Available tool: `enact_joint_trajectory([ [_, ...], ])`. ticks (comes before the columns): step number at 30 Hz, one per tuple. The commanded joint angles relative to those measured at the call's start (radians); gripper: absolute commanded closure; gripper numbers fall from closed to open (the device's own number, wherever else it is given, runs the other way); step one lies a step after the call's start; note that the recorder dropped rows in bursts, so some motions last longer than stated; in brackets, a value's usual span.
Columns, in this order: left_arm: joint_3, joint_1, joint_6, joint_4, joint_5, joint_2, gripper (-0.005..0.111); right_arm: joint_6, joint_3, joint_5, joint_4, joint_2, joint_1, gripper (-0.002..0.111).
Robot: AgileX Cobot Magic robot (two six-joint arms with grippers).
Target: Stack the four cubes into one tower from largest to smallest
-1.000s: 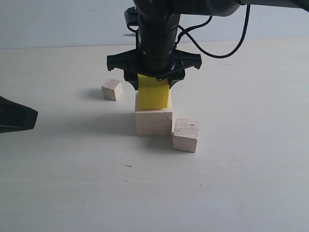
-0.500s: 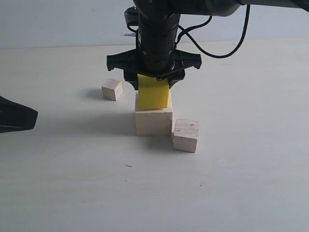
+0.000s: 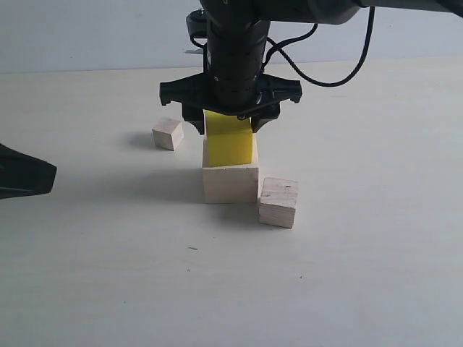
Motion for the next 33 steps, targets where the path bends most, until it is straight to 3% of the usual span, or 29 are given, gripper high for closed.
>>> enact_joint_trajectory([
  [1,0.002,0.003,0.005,-0.004,-0.003,-0.006,0.107,-0.007,0.002,-0.01,-0.005,-0.002,0.001,0.037],
  [33,0.002,0.003,0.005,-0.004,-0.011,-0.006,0.107,0.083,0.002,0.012,0.031,-0.002,0.001,0.038],
])
